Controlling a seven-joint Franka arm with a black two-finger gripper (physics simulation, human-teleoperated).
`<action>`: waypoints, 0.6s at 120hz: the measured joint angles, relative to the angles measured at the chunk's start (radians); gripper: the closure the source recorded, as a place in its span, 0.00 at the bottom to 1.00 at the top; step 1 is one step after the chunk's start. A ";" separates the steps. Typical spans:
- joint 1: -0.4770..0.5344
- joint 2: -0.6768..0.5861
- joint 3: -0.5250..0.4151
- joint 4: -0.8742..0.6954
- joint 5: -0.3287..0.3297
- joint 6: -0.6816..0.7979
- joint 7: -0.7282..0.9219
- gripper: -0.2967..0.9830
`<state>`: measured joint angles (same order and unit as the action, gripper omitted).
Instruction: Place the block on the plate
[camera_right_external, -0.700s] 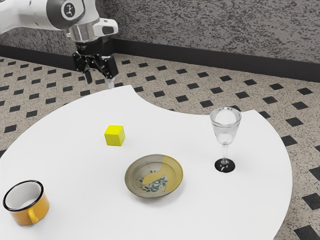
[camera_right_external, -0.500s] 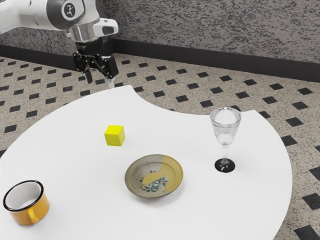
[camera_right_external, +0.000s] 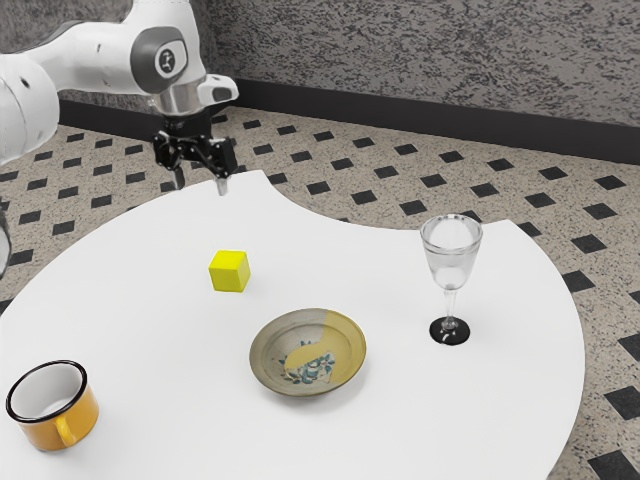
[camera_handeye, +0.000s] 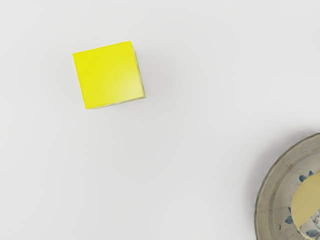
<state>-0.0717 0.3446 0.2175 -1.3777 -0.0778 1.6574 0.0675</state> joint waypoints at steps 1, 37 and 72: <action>0.000 0.010 0.002 0.006 -0.001 0.002 0.000 0.23; 0.019 0.231 0.067 0.043 -0.092 0.160 -0.002 0.23; 0.042 0.377 0.068 0.082 -0.140 0.312 0.006 0.23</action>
<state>-0.0293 0.7220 0.2852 -1.2960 -0.2174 1.9693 0.0734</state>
